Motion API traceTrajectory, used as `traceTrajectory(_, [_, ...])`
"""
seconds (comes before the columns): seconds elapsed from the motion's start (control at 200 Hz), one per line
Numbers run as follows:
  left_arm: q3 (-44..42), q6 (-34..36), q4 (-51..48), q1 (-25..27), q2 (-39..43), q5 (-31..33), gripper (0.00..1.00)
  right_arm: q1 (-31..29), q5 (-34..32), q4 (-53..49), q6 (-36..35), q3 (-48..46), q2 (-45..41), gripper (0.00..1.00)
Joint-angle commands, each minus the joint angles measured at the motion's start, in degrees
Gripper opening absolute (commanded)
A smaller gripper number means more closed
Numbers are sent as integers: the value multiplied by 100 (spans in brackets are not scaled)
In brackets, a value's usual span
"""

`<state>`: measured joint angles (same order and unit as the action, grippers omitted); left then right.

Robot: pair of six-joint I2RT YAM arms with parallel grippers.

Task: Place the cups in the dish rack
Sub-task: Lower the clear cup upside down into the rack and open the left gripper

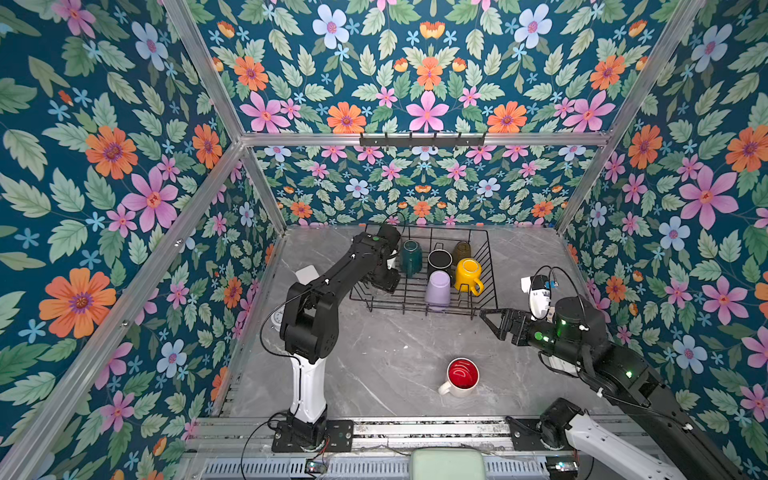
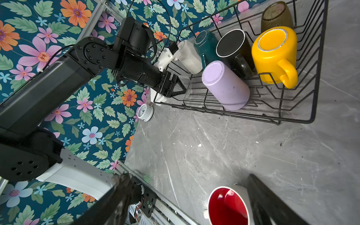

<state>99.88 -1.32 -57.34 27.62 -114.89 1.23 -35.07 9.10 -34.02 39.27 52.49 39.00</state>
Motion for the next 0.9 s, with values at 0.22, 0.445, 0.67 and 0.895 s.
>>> traceTrajectory(0.22, [102, 64, -93, -137, -427, 70, 7, -3, 21, 71, -38, -28, 28, 91])
traceTrajectory(0.445, [85, 34, -69, -167, -533, -27, 47, -4, 48, 114, -61, -41, 64, 90])
traceTrajectory(0.67, [89, 21, 4, -204, -602, -10, 69, -1, 44, 47, -79, -24, 43, 90])
traceTrajectory(0.895, [111, 33, 26, -207, -576, 0, 87, -2, -5, -17, -57, -56, -51, 90])
